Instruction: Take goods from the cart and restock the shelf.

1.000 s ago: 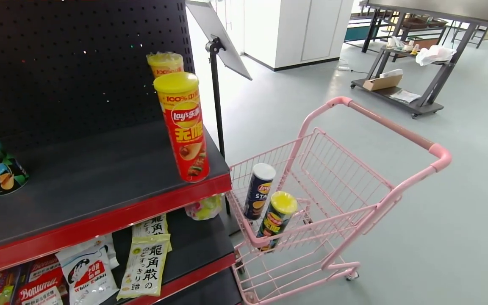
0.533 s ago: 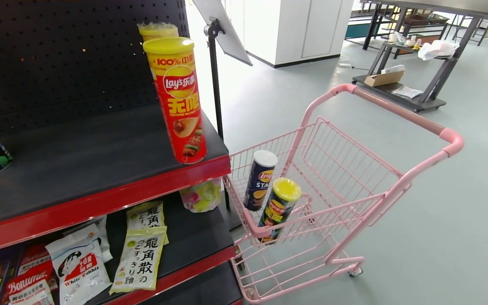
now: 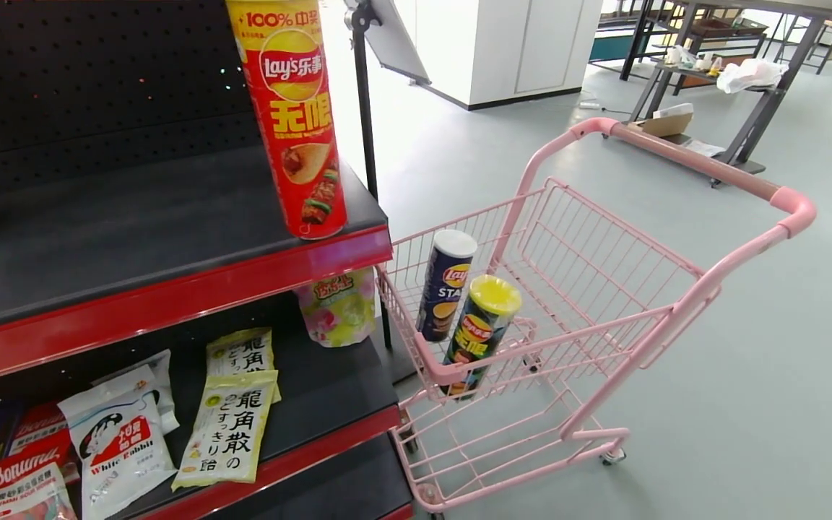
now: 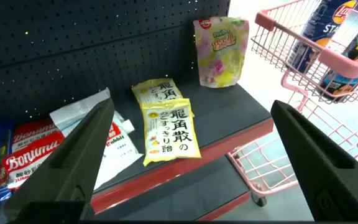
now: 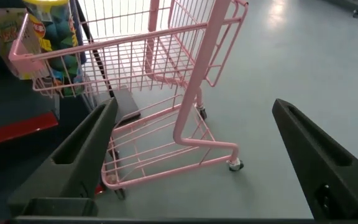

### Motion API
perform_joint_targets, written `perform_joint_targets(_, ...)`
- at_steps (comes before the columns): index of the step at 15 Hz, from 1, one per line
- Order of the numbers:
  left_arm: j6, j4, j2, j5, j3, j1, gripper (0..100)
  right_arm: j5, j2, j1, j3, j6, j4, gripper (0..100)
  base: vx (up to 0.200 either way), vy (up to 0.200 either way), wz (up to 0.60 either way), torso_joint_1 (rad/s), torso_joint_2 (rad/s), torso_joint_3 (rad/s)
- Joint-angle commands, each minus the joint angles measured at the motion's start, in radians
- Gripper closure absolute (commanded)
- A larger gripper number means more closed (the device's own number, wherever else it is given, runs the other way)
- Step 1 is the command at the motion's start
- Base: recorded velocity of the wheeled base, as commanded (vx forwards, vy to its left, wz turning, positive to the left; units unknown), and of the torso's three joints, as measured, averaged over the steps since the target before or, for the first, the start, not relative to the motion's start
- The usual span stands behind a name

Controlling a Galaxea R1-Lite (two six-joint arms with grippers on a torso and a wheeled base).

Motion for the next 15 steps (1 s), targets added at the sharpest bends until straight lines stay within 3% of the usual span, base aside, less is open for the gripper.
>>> perform_joint_targets(1, -0.001, 0.000, 0.001, 0.000, 0.000, 0.000, 0, 0.021, 0.160, 0.010, -0.149, 0.023, 0.002, 0, 0.000, 0.000, 0.00, -0.022, 0.05, 0.032)
perform_joint_targets(2, -0.001, 0.000, 0.001, 0.000, 0.000, 0.000, 0, 0.024, 0.285, 0.011, -0.243, 0.061, 0.002, 0, 0.000, 0.000, 0.00, 0.000, 0.00, 0.000)
perform_joint_targets(3, 0.000, 0.000, 0.001, -0.002, 0.000, 0.000, 0, 0.040, 0.673, 0.017, -0.587, 0.239, -0.021, 0, 0.000, 0.000, 0.00, 0.000, 0.00, 0.000)
perform_joint_targets(4, 0.000, 0.000, 0.001, -0.002, 0.000, 0.000, 0, 0.066, 0.743, 0.037, -0.653, 0.213, -0.023, 0, 0.000, 0.000, 0.00, 0.000, 0.00, 0.000)
perform_joint_targets(5, 0.000, 0.000, 0.001, -0.002, 0.000, 0.000, 0, 0.166, 0.832, 0.158, -0.659, 0.063, -0.044, 0, 0.000, 0.000, 0.00, 0.000, 0.00, 0.000)
perform_joint_targets(6, 0.000, 0.000, 0.001, 0.000, 0.000, 0.000, 0, 0.178, 0.903, 0.206, -0.631, 0.054, -0.084, 0, 0.000, 0.000, 0.00, 0.000, 0.00, 0.000)
perform_joint_targets(8, 0.000, 0.000, 0.001, 0.000, 0.000, 0.000, 0, 0.213, 1.073, 0.247, -0.565, 0.132, -0.222, 0, 0.000, 0.000, 0.00, 0.000, 0.00, 0.000)
perform_joint_targets(9, 0.000, 0.000, 0.001, 0.000, 0.000, 0.000, 0, 0.213, 1.073, 0.247, -0.565, 0.132, -0.222, 0, 0.000, 0.000, 0.00, 0.000, 0.00, 0.000)
perform_joint_targets(11, 0.002, 0.000, 0.001, 0.000, 0.000, 0.000, 0, 0.282, 1.303, 0.260, -0.528, 0.143, -0.416, 0, 0.000, 0.000, 0.00, 0.000, 0.00, 0.000)
perform_joint_targets(12, 0.002, 0.000, 0.001, 0.000, 0.000, 0.000, 0, 0.340, 1.380, 0.258, -0.525, 0.140, -0.439, 0, 0.000, 0.000, 0.00, 0.000, 0.00, 0.000)
perform_joint_targets(15, 0.002, 0.000, 0.001, 0.000, 0.000, 0.000, 0, 0.362, 1.524, 0.278, -0.550, 0.132, -0.532, 0, 0.000, 0.000, 0.00, 0.000, 0.00, 0.000)
